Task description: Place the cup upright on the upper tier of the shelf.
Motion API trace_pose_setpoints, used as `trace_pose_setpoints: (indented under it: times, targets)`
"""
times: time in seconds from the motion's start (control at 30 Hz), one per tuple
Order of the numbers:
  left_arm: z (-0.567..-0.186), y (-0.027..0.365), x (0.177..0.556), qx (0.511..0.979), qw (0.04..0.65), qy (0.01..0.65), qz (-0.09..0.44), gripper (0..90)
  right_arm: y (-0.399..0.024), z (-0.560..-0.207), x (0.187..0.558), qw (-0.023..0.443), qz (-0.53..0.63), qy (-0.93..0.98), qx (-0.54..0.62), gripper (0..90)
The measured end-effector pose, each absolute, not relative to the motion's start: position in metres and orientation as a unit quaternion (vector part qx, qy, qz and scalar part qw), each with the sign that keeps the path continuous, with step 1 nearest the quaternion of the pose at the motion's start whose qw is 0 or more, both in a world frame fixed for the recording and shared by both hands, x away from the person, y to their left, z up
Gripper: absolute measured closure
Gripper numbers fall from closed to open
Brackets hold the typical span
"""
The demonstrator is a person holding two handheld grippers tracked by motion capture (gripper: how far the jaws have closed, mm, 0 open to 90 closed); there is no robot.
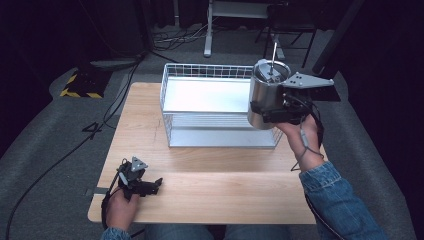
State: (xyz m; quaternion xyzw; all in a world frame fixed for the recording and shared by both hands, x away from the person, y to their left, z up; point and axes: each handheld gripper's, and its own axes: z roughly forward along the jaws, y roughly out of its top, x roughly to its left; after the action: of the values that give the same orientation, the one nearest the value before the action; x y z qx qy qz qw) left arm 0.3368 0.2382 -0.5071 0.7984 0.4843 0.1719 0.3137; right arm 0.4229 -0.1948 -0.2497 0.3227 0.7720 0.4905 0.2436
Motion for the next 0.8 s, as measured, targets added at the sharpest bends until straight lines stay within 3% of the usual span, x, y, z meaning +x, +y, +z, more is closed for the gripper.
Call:
trace_pose_setpoints:
  times: [0.67,0.8]
  targets:
    - [-0.507,0.238,0.337,0.799,0.313,0.484,0.172,0.1,-0.167,-0.239,0.478,0.229,0.534,0.73,0.359,3.7]
    - [-0.507,0.238,0.337,0.799,0.314,0.483,0.172,0.1,-0.161,-0.243,0.49,0.247,0.527,0.729,0.361,3.8]
